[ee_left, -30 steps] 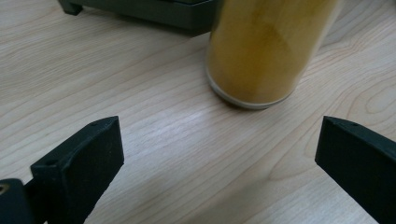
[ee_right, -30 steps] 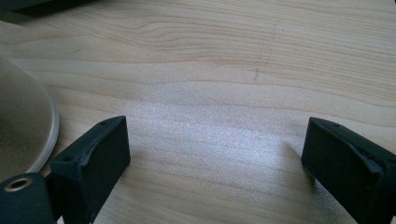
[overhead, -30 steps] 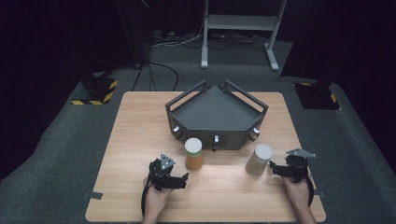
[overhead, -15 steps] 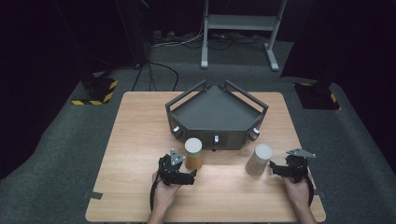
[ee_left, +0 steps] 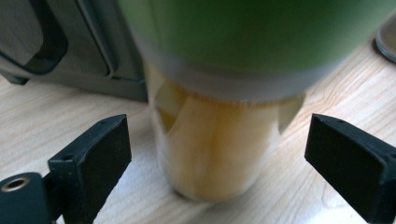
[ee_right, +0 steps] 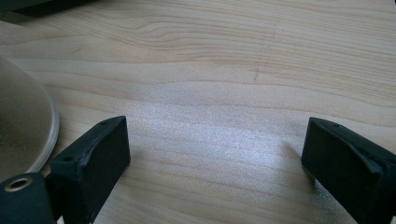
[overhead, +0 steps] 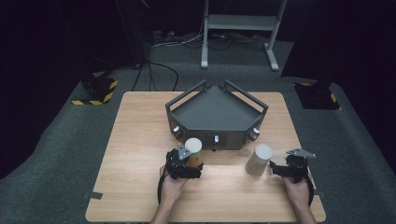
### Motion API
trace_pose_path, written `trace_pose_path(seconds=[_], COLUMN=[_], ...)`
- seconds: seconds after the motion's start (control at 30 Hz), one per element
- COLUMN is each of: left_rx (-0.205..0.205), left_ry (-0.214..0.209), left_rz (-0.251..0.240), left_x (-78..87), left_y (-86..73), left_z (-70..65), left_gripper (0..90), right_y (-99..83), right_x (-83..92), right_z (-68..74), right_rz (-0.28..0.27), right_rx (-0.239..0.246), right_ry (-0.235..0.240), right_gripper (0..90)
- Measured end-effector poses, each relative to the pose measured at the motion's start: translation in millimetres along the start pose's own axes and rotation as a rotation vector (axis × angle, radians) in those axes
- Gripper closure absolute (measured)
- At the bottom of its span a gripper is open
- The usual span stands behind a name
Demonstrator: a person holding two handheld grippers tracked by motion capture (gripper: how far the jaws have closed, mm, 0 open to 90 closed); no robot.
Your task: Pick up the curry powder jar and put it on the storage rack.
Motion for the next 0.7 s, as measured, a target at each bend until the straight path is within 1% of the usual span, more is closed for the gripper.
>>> trace_pose_path(seconds=[0.07,0.33,0.5,0.7], left_rx=[0.008,-0.004,0.001,0.007], left_ry=[-0.004,0.002,0.000,-0.005], left_rz=[-0.008,-0.027,-0.040,-0.053], left_x=[-1.1,-4.4,-6.3,-8.3], left_y=[1.3,10.2,13.3,14.9], left_z=[0.6,-0.5,-0.3,0.1], left_gripper=[8.6,12.7,15.2,21.1], right_y=[0.0,0.0,0.0,0.0], right_x=[0.0,0.0,0.0,0.0], right_z=[0.0,0.0,0.0,0.0], right_rz=[0.000,0.000,0.000,0.000], right_rx=[0.000,0.000,0.000,0.000], right_ry=[0.000,0.000,0.000,0.000], right_gripper=[7.3,7.3,7.3,7.3])
Point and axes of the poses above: each handheld gripper's, and its own axes: x roughly backward along the jaws, y roughly out of its top, z roughly to its left, the point moved 5 cm from there along -x, roughly forward along the jaws, and after that the axes turned 11 degrees about -y, right-handed, at the moved point
